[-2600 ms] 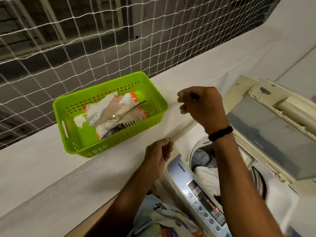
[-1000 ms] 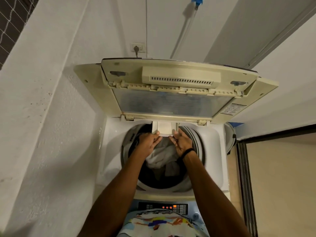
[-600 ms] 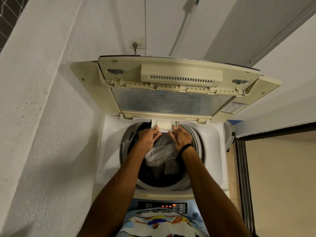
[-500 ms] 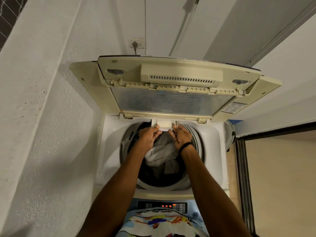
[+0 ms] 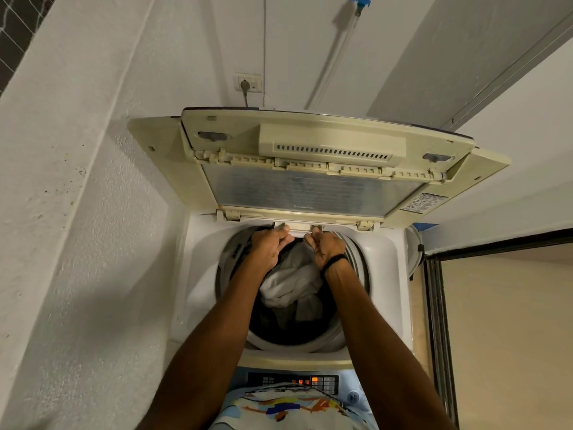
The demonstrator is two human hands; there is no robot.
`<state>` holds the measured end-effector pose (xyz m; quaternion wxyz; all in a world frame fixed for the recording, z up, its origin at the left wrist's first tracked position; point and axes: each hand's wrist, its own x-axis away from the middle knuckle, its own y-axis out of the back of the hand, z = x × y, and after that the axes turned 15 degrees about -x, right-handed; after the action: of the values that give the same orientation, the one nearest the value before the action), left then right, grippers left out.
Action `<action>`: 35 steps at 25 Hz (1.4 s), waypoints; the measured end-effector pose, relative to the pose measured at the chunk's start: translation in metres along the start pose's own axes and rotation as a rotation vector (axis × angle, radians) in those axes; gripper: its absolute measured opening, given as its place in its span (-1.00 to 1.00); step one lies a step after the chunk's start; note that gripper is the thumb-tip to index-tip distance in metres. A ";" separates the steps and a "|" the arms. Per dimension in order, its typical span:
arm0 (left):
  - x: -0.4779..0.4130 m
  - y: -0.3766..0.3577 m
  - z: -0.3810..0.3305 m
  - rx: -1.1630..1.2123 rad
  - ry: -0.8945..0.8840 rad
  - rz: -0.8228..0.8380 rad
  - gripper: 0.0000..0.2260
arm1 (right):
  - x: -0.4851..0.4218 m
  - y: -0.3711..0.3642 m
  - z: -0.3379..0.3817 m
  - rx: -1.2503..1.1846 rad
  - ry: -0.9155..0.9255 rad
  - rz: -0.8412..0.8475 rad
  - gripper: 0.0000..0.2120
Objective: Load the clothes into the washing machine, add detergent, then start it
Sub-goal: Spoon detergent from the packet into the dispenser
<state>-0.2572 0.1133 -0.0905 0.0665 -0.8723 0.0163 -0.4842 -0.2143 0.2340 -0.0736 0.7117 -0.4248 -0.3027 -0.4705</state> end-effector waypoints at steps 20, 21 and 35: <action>-0.011 -0.011 0.003 -0.108 -0.038 -0.117 -0.84 | 0.002 -0.015 0.006 0.210 0.037 -0.106 -0.65; -0.013 -0.012 0.004 -0.106 -0.041 -0.130 -0.85 | 0.001 -0.015 0.006 0.225 0.034 -0.107 -0.68; -0.021 0.005 0.010 -0.207 -0.126 -0.036 -0.93 | -0.014 -0.012 -0.003 0.177 0.020 -0.061 -0.78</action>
<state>-0.2593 0.1115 -0.1140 -0.0317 -0.9034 0.0461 -0.4252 -0.2302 0.2348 -0.0827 0.7348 -0.3464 -0.3488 -0.4674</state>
